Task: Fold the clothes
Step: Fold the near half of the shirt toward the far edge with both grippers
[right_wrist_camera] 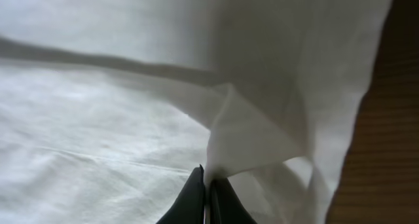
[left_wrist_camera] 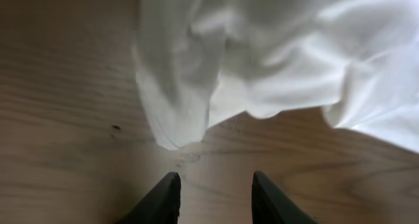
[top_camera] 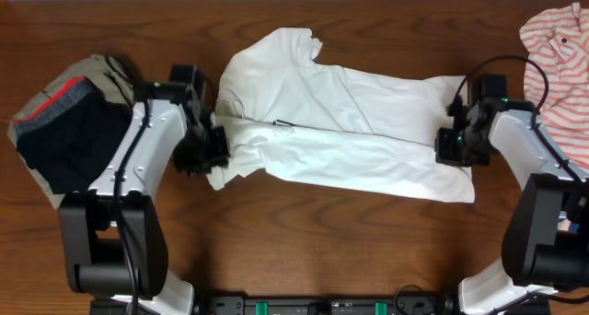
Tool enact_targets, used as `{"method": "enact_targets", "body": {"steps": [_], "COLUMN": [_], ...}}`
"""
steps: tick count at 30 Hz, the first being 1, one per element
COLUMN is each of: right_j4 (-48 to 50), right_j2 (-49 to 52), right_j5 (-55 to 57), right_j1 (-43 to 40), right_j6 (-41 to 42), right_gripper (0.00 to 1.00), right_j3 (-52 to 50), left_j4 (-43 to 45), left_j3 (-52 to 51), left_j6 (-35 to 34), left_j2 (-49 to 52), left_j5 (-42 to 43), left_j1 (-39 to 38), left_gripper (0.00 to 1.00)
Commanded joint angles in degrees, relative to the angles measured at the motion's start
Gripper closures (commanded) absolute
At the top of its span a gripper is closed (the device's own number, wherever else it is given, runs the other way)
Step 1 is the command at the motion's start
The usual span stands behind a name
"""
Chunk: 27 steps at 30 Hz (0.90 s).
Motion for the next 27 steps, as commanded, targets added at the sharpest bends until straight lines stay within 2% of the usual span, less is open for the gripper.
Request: {"method": "enact_targets", "body": {"steps": [1, 4, 12, 16, 22, 27], "right_j4": [0.5, 1.0, 0.8, 0.7, 0.5, -3.1], "right_j2": [-0.2, -0.2, -0.2, -0.2, -0.2, -0.3], "right_j5": [2.0, 6.4, 17.6, 17.8, 18.1, 15.9], "right_j1": [0.2, 0.0, -1.5, -1.8, -1.9, -1.7], "right_j6": [-1.0, 0.7, 9.3, 9.9, 9.7, 9.7], "right_gripper": [0.96, 0.99, 0.98, 0.91, 0.9, 0.91], "right_j3": [-0.8, -0.8, -0.8, -0.8, 0.5, 5.9], "left_j4": [0.5, 1.2, 2.5, 3.1, 3.1, 3.0], "left_j3": [-3.4, -5.2, -5.8, -5.8, -5.8, -5.8], "left_j6": [-0.9, -0.8, -0.8, -0.8, -0.8, -0.8], "left_j2": [0.6, 0.6, 0.6, 0.6, 0.6, 0.6], "left_j5": [2.2, 2.1, 2.0, 1.9, 1.9, 1.9], "left_j1": [0.2, 0.2, 0.2, 0.2, 0.2, 0.2], "left_gripper": [0.64, 0.64, 0.64, 0.64, 0.63, 0.63]}}
